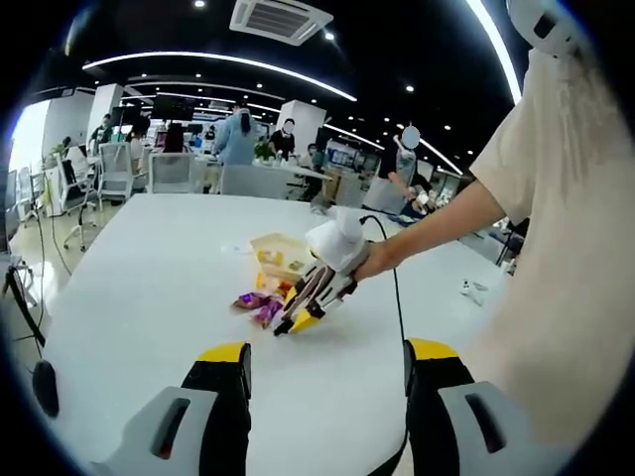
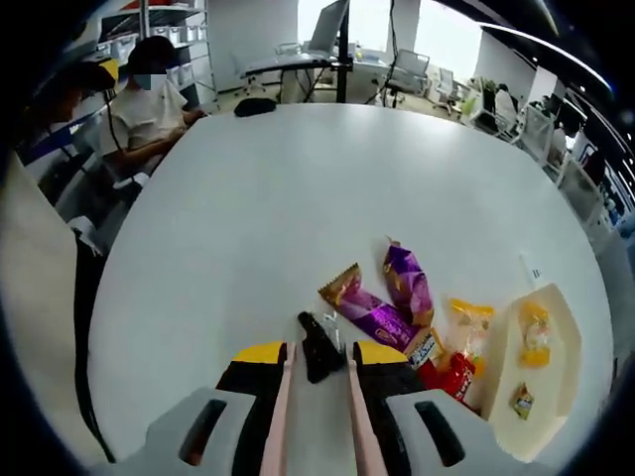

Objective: Place the target food into the container with the food tongs after gripping and lifting it, then release it inside without dropping or visibly crushing the food.

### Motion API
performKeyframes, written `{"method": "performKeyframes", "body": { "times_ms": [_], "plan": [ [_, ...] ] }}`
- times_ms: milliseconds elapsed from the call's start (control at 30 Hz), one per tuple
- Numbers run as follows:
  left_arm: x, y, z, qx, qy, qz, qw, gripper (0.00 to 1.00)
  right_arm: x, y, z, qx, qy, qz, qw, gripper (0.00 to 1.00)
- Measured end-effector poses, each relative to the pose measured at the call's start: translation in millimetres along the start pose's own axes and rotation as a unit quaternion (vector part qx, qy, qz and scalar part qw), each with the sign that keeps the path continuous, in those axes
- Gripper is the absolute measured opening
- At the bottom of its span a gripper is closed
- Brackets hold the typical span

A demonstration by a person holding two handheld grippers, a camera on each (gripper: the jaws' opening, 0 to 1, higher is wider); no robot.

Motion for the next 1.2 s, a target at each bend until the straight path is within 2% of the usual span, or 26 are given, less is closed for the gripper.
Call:
{"method": "performKeyframes", "body": {
  "times_ms": [533,1200],
  "plan": [
    [-0.5,-1.3,2.5,-0.001,0.000,0.003,1.0000,0.61,-0.4,0.4,-3.4,0.012,0.002,0.000,0.9999,0.25],
    [2.3,0.0,2.5,0.002,-0.003,0.006,1.0000,0.61,0.6,1.5,-3.8,-0.006,0.004,-0.004,1.0000,0.22]
  ]
}}
Point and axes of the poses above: the point that each gripper's makers call its tool centre point, and the gripper's own axes: x roughly backward along the fingers, z roughly to its right, y roughly out of its underside, the point moved 8 cm from there along x, roughly backward along the fingers, and after that the axes turned 9 degrees about y, right-handed, at the moved point
